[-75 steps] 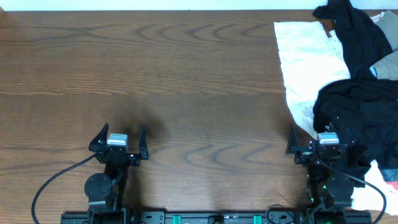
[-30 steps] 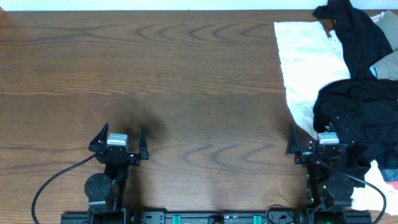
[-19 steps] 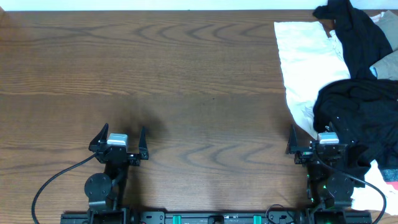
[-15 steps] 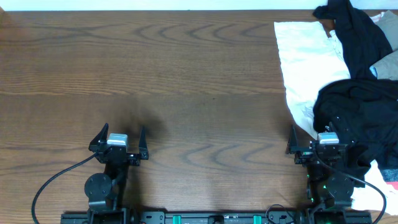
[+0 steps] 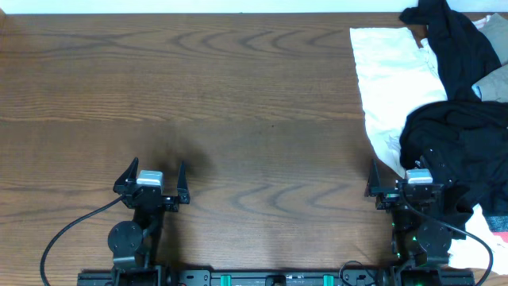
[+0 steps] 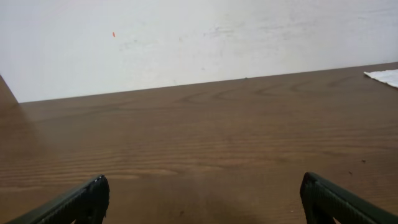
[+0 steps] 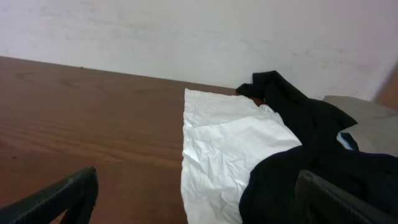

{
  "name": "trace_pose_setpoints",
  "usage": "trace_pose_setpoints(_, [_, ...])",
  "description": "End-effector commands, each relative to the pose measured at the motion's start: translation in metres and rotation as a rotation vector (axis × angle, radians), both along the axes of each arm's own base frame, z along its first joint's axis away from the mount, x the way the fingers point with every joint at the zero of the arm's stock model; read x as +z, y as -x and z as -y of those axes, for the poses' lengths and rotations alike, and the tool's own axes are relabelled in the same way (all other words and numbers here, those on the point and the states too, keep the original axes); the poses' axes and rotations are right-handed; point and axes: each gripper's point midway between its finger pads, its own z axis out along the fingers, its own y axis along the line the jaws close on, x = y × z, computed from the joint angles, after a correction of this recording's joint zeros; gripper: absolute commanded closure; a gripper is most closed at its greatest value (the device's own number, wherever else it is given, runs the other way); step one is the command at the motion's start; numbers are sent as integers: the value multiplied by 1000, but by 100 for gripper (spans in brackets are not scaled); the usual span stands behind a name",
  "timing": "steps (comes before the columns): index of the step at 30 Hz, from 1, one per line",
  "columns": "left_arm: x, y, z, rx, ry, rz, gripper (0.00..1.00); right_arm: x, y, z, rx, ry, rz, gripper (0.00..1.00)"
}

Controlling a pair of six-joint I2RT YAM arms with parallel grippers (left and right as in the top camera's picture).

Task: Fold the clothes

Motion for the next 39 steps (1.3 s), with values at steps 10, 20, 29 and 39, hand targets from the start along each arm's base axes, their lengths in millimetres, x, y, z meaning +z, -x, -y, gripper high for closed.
trace_pose_setpoints(10, [-11,0,0,26,224,-45,2,2,1,-5,10,-177,0,1])
trace_pose_setpoints(20, [52,6,0,17,258,61,2,67,8,1,-23,-187,5,1])
trace_pose_setpoints(29, [112,-18,-2,25,260,14,2,103,-10,21,-157,-162,-293,1])
trace_pose_setpoints(39, [95,-69,-3,64,276,-360,2,71,-21,22,-190,-173,-764,1])
